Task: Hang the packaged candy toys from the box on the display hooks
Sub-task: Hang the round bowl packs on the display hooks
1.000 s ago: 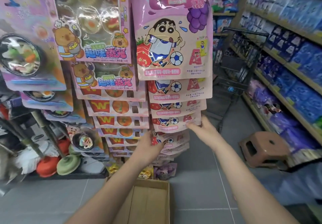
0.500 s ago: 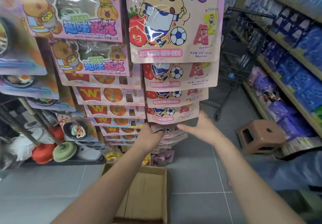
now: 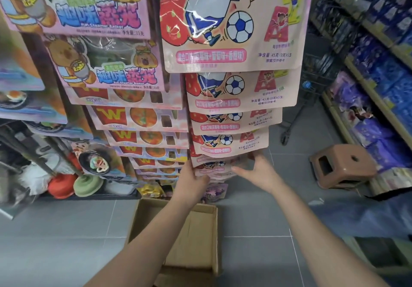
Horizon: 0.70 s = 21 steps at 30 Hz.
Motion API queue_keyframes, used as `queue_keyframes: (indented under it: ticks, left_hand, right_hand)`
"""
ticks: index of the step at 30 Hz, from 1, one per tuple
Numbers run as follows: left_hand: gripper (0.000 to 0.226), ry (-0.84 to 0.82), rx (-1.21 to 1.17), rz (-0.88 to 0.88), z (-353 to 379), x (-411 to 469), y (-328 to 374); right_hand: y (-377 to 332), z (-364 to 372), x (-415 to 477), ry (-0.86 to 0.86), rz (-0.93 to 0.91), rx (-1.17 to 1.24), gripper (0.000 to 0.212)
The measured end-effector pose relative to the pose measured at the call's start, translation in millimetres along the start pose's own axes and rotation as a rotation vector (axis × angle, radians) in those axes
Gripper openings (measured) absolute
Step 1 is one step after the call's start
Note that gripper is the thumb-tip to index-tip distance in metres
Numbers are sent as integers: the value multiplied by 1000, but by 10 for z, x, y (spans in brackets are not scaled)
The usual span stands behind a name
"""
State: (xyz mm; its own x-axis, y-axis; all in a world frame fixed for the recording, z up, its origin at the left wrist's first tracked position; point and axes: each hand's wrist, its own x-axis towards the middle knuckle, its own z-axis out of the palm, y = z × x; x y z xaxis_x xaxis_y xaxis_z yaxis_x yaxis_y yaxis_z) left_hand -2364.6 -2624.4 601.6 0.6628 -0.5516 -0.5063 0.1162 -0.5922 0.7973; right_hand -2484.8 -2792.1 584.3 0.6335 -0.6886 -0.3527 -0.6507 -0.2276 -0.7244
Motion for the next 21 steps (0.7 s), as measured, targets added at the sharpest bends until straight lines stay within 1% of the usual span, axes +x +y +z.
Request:
queue_keyframes:
  ticks: [1,3,5,8,15,18,19,20,21]
  left_hand:
    - [47,-8,-15,-13,13,-3,-21]
    - [47,-36,-38,-59,37,-1,-55]
    - [52,-58,-44,-92,70,57,-85]
    - [50,-79,-67,-116,101,137,-111]
    - [64,-71,-165,-158,61,200,-246]
    - [66,-81,-147,-209,98,280,-287]
    - [66,-96,-131,-213,109,311,-296]
    - [65,-113,-123,-210,118,335,-300]
    - [63,-126,-117,-201,123,353,-304]
  right_hand:
    - [45,7,12,16,6,17,86]
    - [81,17,20,50,3,56,84]
    - [140,51,69,23,10,61,79]
    - [267,165,177,-48,18,43,77]
    - [387,298,245,-60,42,97,76]
    - [449,400,273,-48,116,120,68]
    - [452,447,267,-79,122,132,70]
    - [479,500,273,-103,112,138,79]
    - [514,539,277,-124,109,146,94]
